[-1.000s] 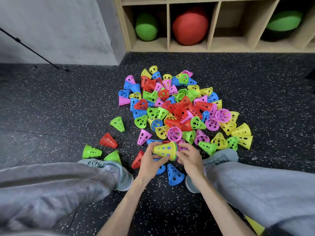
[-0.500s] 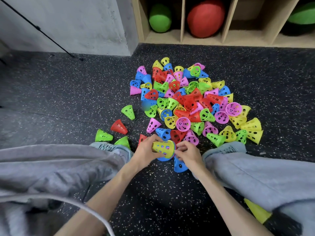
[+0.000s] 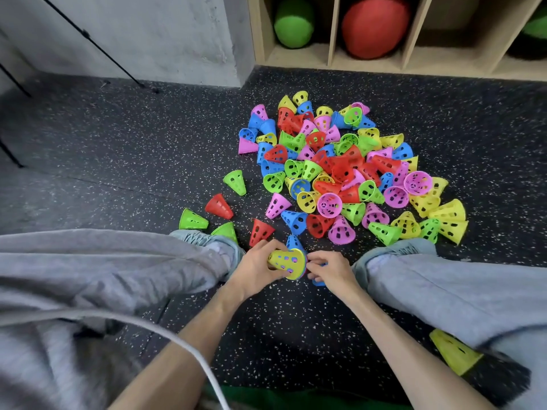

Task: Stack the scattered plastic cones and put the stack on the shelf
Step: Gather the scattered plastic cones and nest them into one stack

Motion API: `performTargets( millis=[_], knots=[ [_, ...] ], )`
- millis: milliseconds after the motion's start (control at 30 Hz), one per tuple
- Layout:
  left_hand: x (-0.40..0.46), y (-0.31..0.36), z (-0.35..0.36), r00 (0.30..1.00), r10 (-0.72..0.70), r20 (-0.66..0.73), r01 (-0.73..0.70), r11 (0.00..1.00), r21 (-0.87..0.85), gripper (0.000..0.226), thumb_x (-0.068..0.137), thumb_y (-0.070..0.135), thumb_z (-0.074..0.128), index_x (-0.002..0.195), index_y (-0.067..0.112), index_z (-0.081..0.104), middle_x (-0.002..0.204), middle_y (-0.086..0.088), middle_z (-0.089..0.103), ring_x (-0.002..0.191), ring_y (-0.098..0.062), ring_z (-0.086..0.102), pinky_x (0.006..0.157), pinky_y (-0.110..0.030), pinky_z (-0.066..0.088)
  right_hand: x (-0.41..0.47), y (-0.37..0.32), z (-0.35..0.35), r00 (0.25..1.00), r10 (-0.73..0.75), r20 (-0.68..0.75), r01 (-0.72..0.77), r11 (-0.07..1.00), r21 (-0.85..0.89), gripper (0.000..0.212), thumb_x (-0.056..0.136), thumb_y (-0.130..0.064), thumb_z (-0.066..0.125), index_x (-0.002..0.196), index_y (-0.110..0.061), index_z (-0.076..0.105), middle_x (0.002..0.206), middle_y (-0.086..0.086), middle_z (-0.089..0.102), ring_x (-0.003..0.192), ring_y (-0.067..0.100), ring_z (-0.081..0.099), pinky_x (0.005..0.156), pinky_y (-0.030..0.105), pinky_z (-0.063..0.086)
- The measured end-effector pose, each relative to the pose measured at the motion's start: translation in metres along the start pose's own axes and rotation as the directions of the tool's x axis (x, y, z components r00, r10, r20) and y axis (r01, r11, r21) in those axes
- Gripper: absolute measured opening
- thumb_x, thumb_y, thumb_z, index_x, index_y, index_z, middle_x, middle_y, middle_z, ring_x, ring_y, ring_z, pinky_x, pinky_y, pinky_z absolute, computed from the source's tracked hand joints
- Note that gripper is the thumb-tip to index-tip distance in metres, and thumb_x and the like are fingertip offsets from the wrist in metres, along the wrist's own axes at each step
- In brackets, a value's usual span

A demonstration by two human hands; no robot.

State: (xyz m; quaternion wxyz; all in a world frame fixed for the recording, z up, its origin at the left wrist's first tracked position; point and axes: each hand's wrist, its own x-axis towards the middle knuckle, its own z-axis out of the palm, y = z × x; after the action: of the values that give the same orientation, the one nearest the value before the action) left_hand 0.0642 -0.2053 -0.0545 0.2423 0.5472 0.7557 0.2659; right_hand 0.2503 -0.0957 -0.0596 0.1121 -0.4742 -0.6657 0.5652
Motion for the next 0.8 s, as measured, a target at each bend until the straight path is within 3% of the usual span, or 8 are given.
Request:
performTargets(
  millis=[100, 267, 400, 533, 633, 800],
  knots=[
    [-0.003, -0.001, 0.001, 0.998, -0.001, 0.063, -0.003, 0.998, 0.057, 0.048, 0.074, 0.029, 0.087, 0.115, 0.032, 0.062, 0.101, 0.004, 0.056, 0.089, -0.011, 0.053, 0.078, -0.026, 0.042, -0.004, 0.005, -0.002, 0.998, 0.021, 0.067, -0.017, 0.998, -0.061, 0.027, 0.092, -0.009, 0.066, 0.117, -0.016, 0.073, 0.084, -0.006, 0.076, 0.075, 0.016, 0.075, 0.071, 0.027, 0.061],
    [-0.007, -0.01, 0.01, 0.987, -0.042, 0.157, 0.026, 0.995, 0.1, 0.053, 0.076, 0.022, 0.086, 0.12, 0.033, 0.06, 0.111, 0.004, 0.049, 0.093, -0.014, 0.056, 0.084, -0.025, 0.047, -0.006, 0.019, 0.008, 0.963, 0.045, 0.265, -0.016, 0.994, -0.111, 0.042, 0.092, -0.004, 0.062, 0.128, -0.026, 0.065, 0.077, -0.008, 0.072, 0.072, 0.01, 0.064, 0.07, 0.031, 0.053],
    [-0.008, -0.014, 0.019, 0.982, -0.06, 0.181, 0.038, 0.992, 0.122, 0.054, 0.081, 0.014, 0.081, 0.127, 0.031, 0.059, 0.114, 0.004, 0.045, 0.091, -0.015, 0.054, 0.088, -0.029, 0.049, -0.008, 0.021, 0.01, 0.931, 0.072, 0.358, -0.037, 0.994, -0.105, 0.051, 0.094, -0.004, 0.061, 0.133, -0.037, 0.056, 0.094, -0.002, 0.069, 0.079, 0.011, 0.057, 0.071, 0.026, 0.049],
    [-0.008, -0.017, 0.032, 0.98, -0.076, 0.184, 0.053, 0.99, 0.129, 0.053, 0.084, 0.013, 0.077, 0.13, 0.031, 0.058, 0.114, 0.002, 0.046, 0.093, -0.019, 0.058, 0.091, -0.039, 0.051, -0.007, 0.027, 0.01, 0.923, 0.099, 0.372, -0.058, 0.991, -0.121, 0.055, 0.094, -0.006, 0.061, 0.142, -0.032, 0.053, 0.11, 0.01, 0.071, 0.08, 0.011, 0.057, 0.072, 0.027, 0.05],
    [-0.007, -0.016, 0.038, 0.974, -0.089, 0.208, 0.061, 0.989, 0.135, 0.053, 0.088, 0.016, 0.075, 0.135, 0.031, 0.055, 0.118, 0.003, 0.045, 0.097, -0.02, 0.059, 0.093, -0.041, 0.051, -0.005, 0.031, 0.008, 0.929, 0.104, 0.356, -0.071, 0.992, -0.104, 0.053, 0.097, -0.005, 0.059, 0.143, -0.029, 0.053, 0.112, 0.006, 0.071, 0.081, 0.011, 0.058, 0.071, 0.025, 0.05],
    [-0.008, -0.007, 0.041, 0.968, -0.134, 0.211, 0.092, 0.976, 0.196, 0.065, 0.092, 0.049, 0.068, 0.148, 0.033, 0.039, 0.134, 0.006, 0.049, 0.12, -0.018, 0.056, 0.095, -0.043, 0.051, -0.004, 0.031, 0.005, 0.955, 0.073, 0.288, -0.051, 0.995, -0.083, 0.045, 0.099, -0.006, 0.056, 0.137, -0.029, 0.059, 0.107, -0.006, 0.074, 0.084, 0.012, 0.068, 0.071, 0.018, 0.05]
  ],
)
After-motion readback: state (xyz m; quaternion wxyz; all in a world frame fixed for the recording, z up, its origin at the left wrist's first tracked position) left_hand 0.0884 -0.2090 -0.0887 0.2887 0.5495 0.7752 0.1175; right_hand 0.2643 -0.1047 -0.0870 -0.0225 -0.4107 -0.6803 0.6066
